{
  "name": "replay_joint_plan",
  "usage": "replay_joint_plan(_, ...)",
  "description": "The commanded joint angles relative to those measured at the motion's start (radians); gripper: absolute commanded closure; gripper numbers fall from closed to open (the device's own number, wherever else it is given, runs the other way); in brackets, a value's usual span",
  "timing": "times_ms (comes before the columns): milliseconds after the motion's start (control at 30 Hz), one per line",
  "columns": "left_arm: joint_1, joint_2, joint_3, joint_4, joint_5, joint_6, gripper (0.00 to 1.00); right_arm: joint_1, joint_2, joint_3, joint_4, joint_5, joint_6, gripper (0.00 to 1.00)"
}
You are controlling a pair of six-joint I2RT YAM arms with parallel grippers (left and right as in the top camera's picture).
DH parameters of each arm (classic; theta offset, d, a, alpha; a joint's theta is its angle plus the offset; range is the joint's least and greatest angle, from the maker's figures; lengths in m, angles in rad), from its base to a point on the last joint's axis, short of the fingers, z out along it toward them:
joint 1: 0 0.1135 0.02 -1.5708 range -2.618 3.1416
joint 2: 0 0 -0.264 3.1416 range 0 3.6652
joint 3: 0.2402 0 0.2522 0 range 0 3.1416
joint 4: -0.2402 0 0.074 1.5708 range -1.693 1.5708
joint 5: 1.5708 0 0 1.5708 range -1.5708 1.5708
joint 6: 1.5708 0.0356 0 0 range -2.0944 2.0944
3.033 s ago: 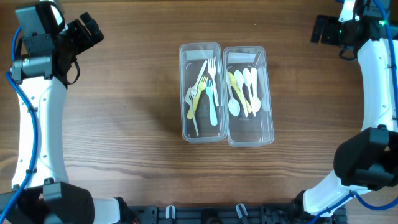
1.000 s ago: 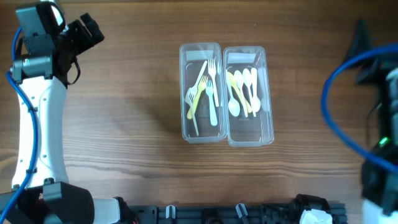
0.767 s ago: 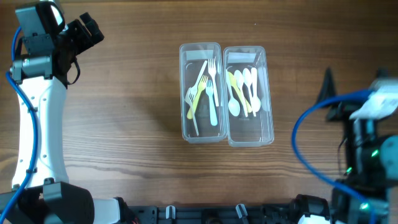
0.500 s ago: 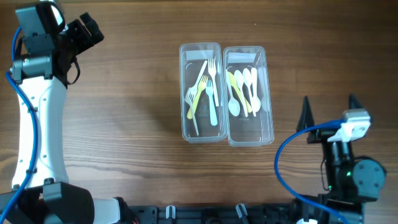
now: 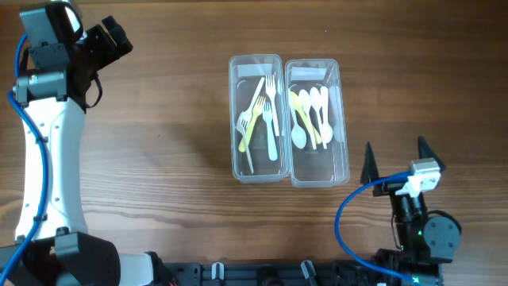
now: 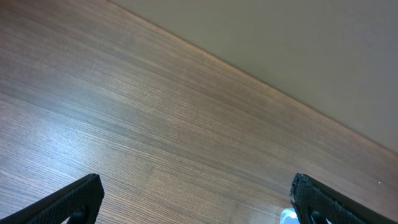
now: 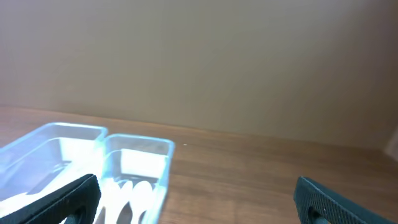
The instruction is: Pack container
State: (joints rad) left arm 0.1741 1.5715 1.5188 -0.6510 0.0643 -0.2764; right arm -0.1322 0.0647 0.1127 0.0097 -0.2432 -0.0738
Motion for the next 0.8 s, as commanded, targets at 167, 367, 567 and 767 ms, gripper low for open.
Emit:
replay_joint_plan(167, 0.003, -0.008, 0.013, 0.000, -0.006, -0.001, 0.00, 0.031, -0.026, -0.074, 0.037, -0.059, -0.004, 0.00)
replay_joint_plan(367, 0.003, -0.008, 0.013, 0.000, -0.006, -0.001, 0.00, 0.032, -0.062, -0.108, 0.048, -0.036, -0.004, 0.00)
replay_joint_plan(567, 0.003, -0.008, 0.013, 0.000, -0.006, -0.001, 0.00, 0.050, -0.062, -0.108, 0.042, 0.040, 0.000, 0.00)
replay_joint_plan(767, 0.003, -0.008, 0.013, 0.000, -0.006, -0.001, 0.00, 0.066, -0.062, -0.108, 0.043, 0.173, 0.056, 0.00)
